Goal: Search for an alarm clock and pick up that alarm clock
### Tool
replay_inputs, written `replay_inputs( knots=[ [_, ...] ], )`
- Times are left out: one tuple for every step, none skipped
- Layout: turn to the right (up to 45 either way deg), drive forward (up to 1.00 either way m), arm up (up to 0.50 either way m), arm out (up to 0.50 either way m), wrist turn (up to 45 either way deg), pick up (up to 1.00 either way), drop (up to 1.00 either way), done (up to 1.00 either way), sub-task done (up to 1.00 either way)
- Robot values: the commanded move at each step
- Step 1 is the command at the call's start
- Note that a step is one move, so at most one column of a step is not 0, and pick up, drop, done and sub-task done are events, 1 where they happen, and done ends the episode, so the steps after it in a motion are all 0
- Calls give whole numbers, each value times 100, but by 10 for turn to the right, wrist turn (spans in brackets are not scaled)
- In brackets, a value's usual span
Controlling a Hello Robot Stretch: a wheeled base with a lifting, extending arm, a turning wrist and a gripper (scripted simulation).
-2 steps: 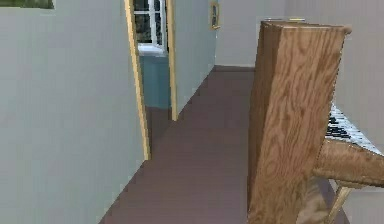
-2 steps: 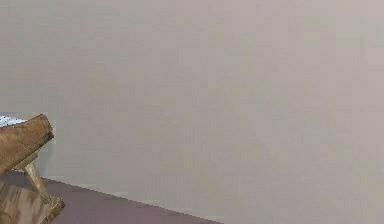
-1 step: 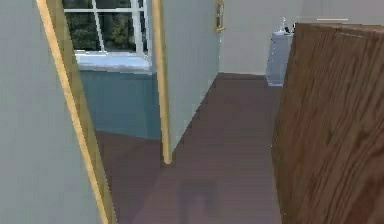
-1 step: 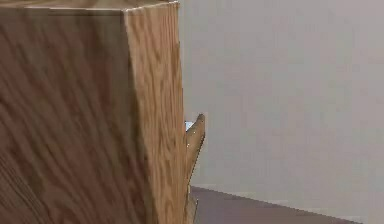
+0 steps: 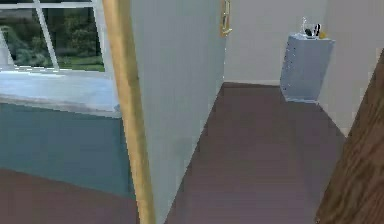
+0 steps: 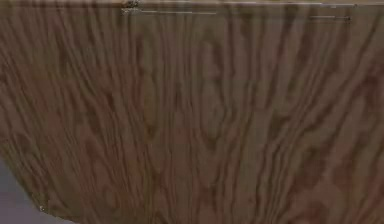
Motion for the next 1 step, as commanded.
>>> replay_inputs(
  knots=[
    [-300,0,0,0,0,0,0,0,0]
  ],
)
